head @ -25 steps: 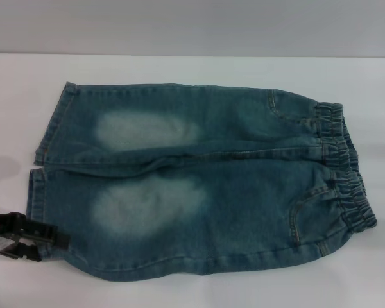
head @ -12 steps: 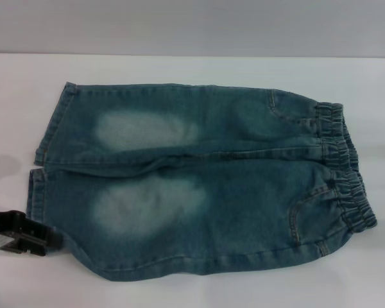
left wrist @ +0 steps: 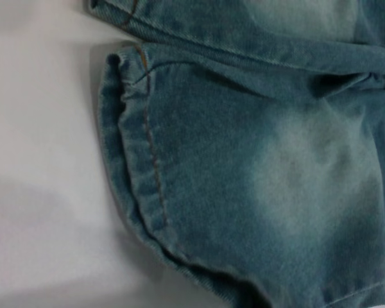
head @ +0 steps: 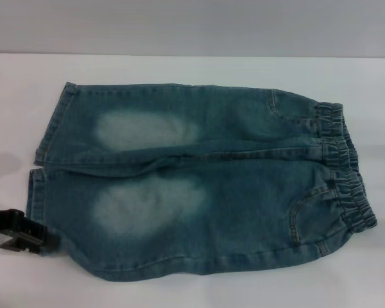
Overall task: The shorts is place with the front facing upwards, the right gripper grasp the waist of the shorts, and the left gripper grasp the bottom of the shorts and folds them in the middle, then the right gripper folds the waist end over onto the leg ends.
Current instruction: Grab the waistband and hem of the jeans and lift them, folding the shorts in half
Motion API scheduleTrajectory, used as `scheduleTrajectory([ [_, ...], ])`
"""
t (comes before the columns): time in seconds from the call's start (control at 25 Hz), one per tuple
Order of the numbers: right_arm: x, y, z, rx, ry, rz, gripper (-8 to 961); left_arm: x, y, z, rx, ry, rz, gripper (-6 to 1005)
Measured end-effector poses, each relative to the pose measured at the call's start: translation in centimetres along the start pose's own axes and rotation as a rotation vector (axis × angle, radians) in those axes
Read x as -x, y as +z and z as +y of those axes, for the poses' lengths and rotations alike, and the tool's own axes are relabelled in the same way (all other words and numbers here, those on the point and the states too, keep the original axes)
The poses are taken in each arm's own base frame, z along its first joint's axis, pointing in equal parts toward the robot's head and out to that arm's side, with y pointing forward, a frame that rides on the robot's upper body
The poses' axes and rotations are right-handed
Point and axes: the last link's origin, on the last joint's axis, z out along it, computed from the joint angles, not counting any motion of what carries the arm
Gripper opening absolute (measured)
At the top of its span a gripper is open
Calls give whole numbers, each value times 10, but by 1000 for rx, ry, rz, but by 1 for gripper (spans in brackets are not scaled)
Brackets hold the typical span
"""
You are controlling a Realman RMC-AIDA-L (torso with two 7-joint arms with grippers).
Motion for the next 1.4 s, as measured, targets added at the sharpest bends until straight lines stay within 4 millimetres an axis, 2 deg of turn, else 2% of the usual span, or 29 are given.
scheduleTrajectory([
  [1.4, 0, 2, 3, 6, 9, -4, 732, -4, -4, 7, 2, 22, -31, 384],
])
